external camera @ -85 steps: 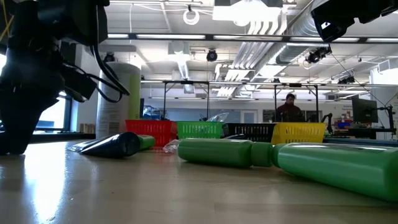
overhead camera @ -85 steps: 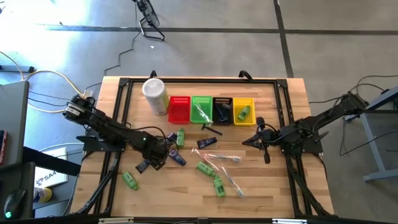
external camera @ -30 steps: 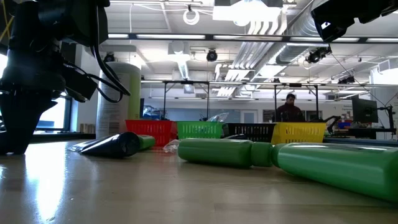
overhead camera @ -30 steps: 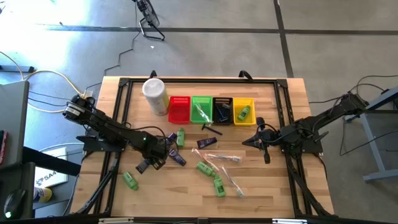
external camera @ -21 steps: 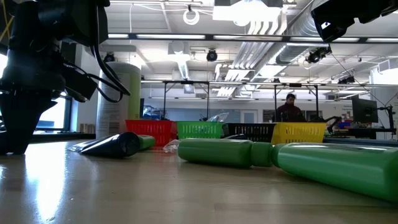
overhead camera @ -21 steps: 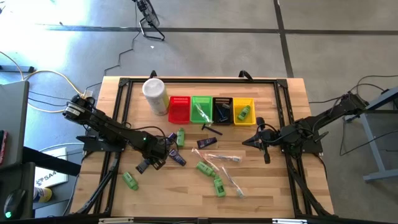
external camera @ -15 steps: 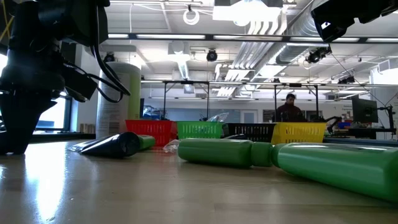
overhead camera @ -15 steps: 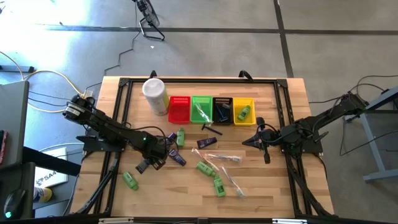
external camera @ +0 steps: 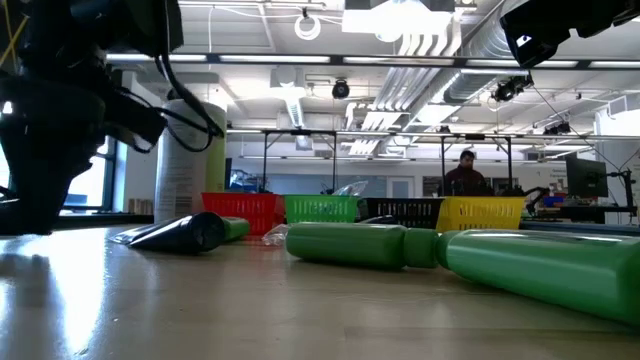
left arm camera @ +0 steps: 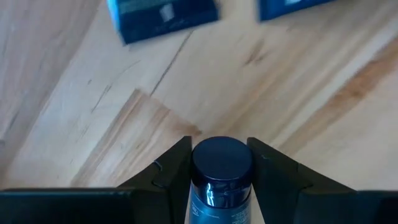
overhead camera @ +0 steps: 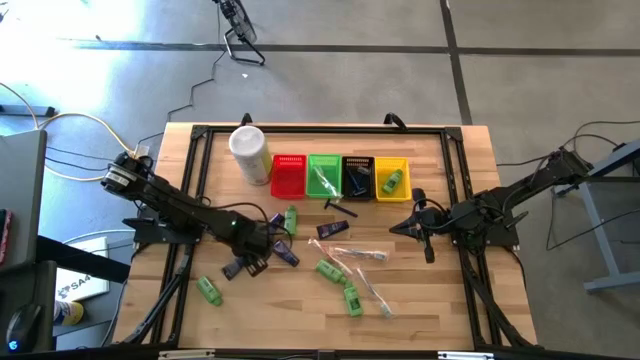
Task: Pick & Place Travel size toiletries
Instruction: Put the blue shave cream into the red bin
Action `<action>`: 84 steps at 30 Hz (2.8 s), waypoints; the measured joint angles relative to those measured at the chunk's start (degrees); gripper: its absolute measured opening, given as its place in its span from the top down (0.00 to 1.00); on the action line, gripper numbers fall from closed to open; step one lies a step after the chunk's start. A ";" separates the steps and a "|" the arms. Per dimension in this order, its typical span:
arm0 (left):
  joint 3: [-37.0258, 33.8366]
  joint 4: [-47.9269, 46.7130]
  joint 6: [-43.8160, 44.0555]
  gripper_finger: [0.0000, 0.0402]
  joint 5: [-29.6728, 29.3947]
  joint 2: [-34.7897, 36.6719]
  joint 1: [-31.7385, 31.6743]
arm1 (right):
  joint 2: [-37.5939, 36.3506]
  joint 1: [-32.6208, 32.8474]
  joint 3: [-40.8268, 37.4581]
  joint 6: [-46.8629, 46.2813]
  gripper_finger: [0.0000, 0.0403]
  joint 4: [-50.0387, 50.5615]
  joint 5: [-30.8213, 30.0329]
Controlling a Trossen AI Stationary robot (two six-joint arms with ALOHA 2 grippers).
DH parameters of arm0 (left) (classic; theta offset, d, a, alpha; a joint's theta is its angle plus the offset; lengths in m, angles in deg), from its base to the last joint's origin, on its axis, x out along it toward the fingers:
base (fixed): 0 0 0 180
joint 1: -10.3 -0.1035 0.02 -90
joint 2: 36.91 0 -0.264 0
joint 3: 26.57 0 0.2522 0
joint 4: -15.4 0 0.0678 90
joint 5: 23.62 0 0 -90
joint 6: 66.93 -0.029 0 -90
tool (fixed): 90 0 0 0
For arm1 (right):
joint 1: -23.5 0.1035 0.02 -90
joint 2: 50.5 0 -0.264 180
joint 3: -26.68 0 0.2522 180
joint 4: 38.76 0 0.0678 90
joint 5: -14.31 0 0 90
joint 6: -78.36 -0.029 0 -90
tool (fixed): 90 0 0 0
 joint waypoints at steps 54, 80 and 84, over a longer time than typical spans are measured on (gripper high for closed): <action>20.36 25.35 -35.39 0.66 -31.17 0.50 -23.02 | 0.02 0.00 0.00 0.40 0.99 0.03 0.00; 12.04 27.94 -29.49 0.66 -44.75 0.46 -24.41 | 0.02 0.00 0.00 0.44 0.99 0.03 0.00; 10.15 31.35 -29.38 0.66 -44.95 -0.39 -24.41 | 0.02 0.00 0.00 0.44 0.99 0.03 0.00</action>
